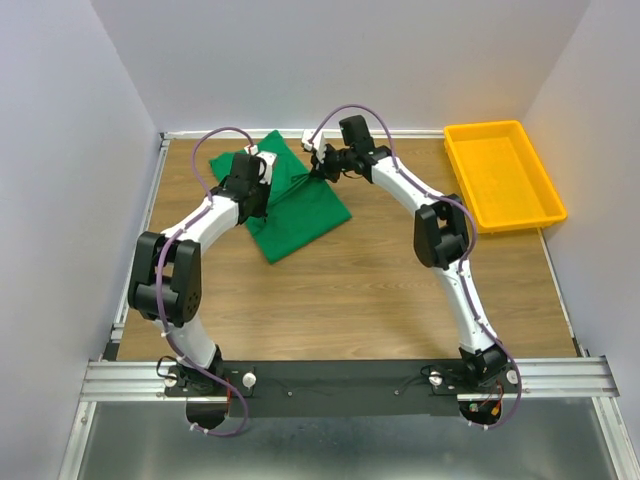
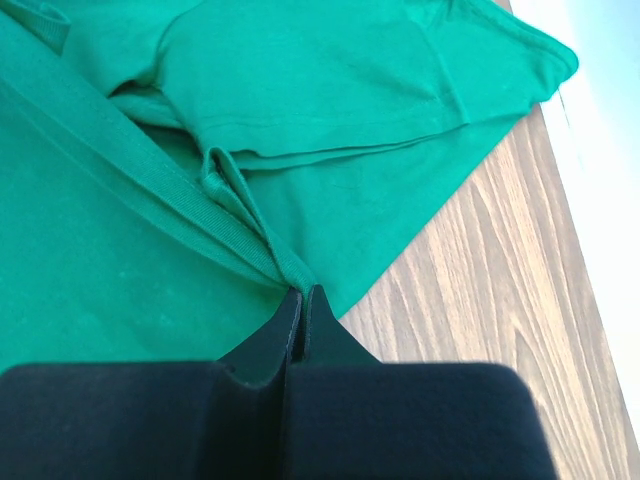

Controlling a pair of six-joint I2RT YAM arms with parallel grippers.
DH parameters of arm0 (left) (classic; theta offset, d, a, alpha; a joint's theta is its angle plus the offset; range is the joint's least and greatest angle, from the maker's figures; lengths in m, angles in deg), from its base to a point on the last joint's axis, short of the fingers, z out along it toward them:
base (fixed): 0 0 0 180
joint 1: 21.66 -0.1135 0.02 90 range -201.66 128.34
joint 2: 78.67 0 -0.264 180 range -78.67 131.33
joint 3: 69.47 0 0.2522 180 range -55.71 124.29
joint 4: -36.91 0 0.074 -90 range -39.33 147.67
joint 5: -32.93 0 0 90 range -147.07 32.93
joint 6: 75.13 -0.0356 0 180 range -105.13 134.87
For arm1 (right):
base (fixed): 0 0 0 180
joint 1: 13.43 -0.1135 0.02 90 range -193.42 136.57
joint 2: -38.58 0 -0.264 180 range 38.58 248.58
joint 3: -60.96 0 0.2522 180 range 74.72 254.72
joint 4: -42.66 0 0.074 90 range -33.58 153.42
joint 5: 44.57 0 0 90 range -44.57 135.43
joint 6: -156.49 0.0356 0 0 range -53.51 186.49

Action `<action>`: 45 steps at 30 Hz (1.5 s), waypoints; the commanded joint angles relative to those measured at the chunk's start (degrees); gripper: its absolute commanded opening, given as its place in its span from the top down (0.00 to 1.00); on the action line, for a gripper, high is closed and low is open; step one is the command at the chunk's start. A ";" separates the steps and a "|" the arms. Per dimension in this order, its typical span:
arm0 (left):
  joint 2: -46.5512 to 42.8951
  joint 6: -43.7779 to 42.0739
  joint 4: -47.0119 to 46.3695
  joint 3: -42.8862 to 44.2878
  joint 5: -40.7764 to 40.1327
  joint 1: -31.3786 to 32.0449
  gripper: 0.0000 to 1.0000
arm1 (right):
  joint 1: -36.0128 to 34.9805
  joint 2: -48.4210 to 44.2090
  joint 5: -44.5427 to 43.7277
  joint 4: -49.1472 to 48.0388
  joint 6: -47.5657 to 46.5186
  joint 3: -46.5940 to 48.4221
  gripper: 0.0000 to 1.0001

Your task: Fold and stack the t-shirts

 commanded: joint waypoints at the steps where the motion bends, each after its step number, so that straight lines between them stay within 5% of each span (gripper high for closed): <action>1: 1.76 -0.97 0.25 2.48 1.14 -0.66 1.00 | -0.49 2.07 -2.85 -3.28 2.17 2.35 0.99; 10: 2.81 -1.59 1.04 2.39 0.70 -1.19 1.00 | -1.19 2.86 -3.90 -4.51 2.96 2.52 0.98; 16: 4.57 -1.50 2.36 4.14 -0.26 -1.72 1.00 | -1.89 4.00 -6.00 -5.65 3.22 3.58 0.89; 19: 5.10 2.10 3.23 6.16 -3.76 -2.50 0.72 | -2.51 6.11 -11.79 -10.37 8.82 5.95 0.71; 20: 5.10 3.15 3.93 7.21 -7.69 -3.29 0.43 | -2.51 6.81 -14.86 -12.40 15.98 8.30 0.63; 21: 4.84 4.90 4.20 9.75 -9.39 -3.91 0.40 | -2.51 8.56 -22.37 -13.98 19.62 9.89 0.46; 23: 2.56 6.23 4.03 12.22 -12.30 -5.40 0.32 | -2.16 9.46 -27.18 -14.88 23.42 13.76 0.36; 26: -1.66 3.52 2.80 15.65 -9.60 -5.67 0.28 | -0.15 2.98 -20.46 -15.06 21.86 8.26 0.22; 29: -4.47 0.26 5.77 17.07 0.66 -5.24 0.32 | 3.80 -9.23 1.76 -14.97 8.55 -10.69 0.18; 32: -8.86 -0.27 10.88 12.51 6.85 -2.25 0.36 | 7.85 -17.60 21.36 -6.57 -21.70 -25.05 0.12; 35: -13.70 3.75 13.94 4.96 8.96 1.17 0.36 | 8.74 -17.79 20.45 14.08 -47.28 -25.07 0.11; 38: -18.36 7.36 15.53 -3.13 7.83 5.30 0.36 | 7.69 -16.30 13.97 25.45 -60.03 -24.63 0.15; 45: -18.20 12.65 23.96 -4.49 -5.16 17.42 0.36 | 7.68 -13.66 11.03 25.81 -55.78 -21.12 0.18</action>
